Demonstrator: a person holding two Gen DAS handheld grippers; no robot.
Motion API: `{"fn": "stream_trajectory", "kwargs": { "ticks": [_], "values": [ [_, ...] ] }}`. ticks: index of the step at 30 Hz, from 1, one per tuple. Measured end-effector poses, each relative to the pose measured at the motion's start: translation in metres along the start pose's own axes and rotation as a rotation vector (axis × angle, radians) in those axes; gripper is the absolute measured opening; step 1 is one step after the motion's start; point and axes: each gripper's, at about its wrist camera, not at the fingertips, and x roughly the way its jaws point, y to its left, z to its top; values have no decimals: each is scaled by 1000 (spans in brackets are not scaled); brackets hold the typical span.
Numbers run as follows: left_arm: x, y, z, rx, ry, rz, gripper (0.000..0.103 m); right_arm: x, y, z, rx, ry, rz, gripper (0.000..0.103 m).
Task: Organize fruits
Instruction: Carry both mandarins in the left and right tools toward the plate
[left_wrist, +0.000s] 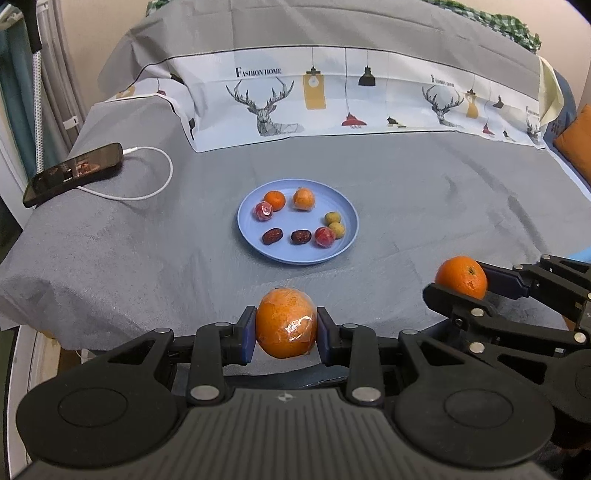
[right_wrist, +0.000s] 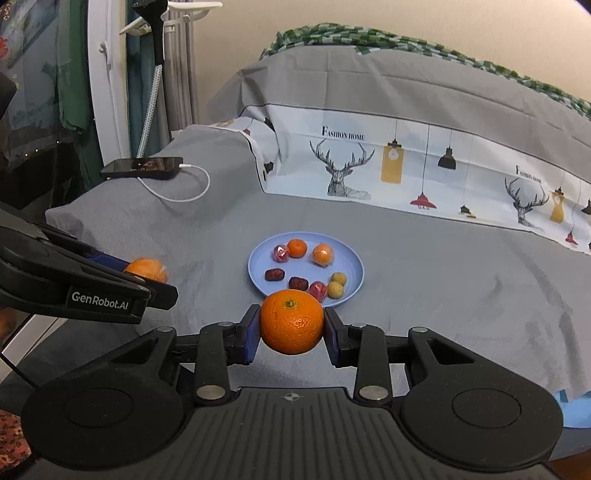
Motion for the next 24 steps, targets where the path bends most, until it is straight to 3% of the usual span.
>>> {"fn": "stream_trajectory", "kwargs": {
  "ticks": [8,15,24],
  "values": [
    [32,10,24,-24,41,4,36,27,-13,5,17,23,-25,37],
    [69,13,67,-33,50,-6,36,60,-28,19,25,56,-31,37],
    [136,18,123,-40,76,23,36,135,-52,46,40,60,-36,37]
  ]
}}
